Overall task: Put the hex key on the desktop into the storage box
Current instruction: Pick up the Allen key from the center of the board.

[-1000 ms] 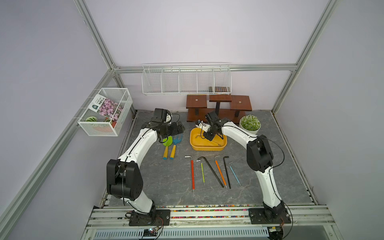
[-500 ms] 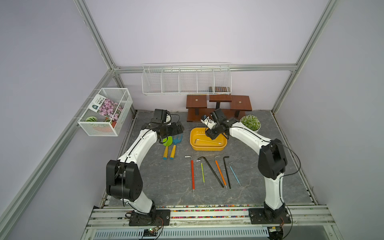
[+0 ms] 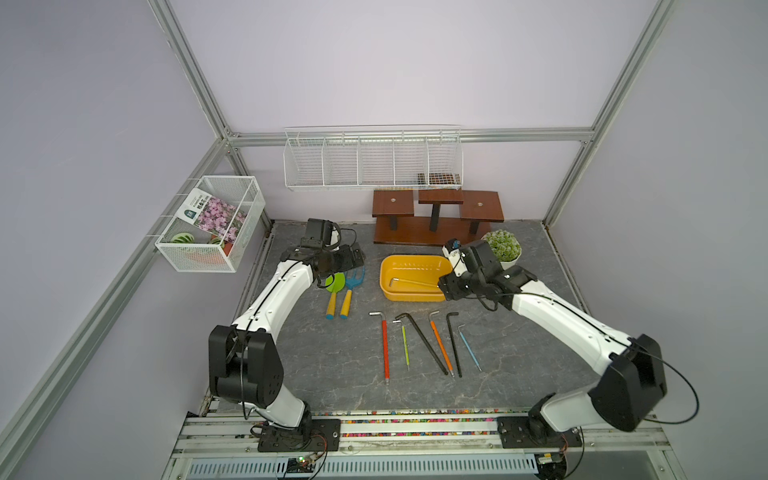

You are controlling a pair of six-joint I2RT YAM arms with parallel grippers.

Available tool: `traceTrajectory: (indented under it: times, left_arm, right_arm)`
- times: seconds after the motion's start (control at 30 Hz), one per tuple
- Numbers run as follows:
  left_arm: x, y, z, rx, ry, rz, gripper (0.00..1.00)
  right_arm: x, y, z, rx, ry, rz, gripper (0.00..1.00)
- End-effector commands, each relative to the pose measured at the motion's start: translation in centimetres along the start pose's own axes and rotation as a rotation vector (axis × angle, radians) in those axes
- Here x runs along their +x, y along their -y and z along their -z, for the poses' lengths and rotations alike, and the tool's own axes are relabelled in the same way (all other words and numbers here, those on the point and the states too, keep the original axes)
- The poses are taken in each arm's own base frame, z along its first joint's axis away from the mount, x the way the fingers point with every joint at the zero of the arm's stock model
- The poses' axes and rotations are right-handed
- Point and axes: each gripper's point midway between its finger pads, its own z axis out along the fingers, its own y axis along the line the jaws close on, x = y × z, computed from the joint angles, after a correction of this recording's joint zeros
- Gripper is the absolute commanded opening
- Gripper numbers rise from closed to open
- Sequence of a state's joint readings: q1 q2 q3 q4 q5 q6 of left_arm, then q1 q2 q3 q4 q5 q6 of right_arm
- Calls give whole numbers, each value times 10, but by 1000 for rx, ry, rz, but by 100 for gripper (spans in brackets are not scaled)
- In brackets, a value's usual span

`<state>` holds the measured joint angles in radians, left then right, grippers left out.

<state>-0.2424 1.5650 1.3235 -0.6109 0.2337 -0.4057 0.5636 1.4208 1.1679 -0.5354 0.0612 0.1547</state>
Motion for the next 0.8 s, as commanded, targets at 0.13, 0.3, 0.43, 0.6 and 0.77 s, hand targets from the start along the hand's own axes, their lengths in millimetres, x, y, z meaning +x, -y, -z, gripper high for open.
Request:
traceTrajectory:
  times: [0.13, 0.3, 0.43, 0.6, 0.77]
  left_arm:
    - [24, 6, 14, 36, 10, -93, 100]
    - [34, 19, 8, 20, 2, -164, 100]
    - [38, 15, 2, -15, -27, -168, 100]
    - [37, 9, 1, -46, -23, -167, 100]
    - [39, 6, -5, -60, -45, -161, 100]
  right_arm:
    - [58, 10, 10, 44, -80, -141, 78]
    - [88, 17, 3, 90, -145, -199, 74]
    - [103, 13, -5, 66, -177, -223, 72]
    - [115, 24, -9, 131, -211, -231, 71]
    - [135, 30, -17, 181, -298, -236, 68]
